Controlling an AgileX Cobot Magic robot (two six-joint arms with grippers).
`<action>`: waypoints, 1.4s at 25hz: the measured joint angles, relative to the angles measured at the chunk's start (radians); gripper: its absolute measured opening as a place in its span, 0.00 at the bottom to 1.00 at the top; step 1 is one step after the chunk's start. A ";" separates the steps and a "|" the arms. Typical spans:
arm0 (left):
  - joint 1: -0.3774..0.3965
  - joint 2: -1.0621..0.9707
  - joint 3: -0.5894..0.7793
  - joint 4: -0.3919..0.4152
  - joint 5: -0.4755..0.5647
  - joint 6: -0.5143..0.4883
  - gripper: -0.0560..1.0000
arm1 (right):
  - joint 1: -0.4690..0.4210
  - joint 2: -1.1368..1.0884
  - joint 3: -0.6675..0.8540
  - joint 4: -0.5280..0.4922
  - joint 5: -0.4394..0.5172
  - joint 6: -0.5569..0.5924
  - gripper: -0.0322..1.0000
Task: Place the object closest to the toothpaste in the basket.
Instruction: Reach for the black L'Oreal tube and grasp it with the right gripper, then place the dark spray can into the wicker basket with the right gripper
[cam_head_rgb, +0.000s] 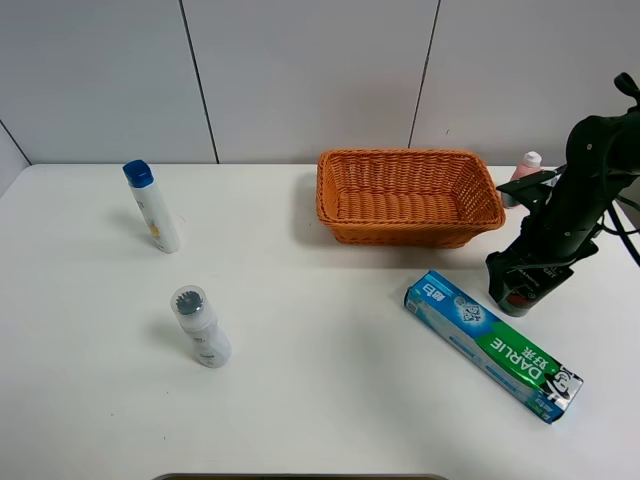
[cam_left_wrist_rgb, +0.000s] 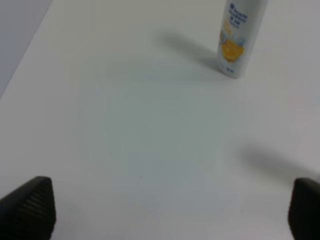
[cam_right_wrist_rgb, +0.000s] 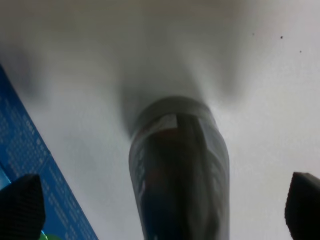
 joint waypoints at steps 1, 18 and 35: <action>0.000 0.000 0.000 0.000 0.000 0.000 0.94 | 0.000 0.000 0.000 0.000 0.000 0.003 0.99; 0.000 0.000 0.000 0.000 0.000 0.000 0.94 | 0.000 0.000 0.000 -0.010 0.014 0.005 0.34; 0.000 0.000 0.000 0.000 0.000 0.000 0.94 | 0.000 0.000 0.000 -0.011 0.014 0.013 0.34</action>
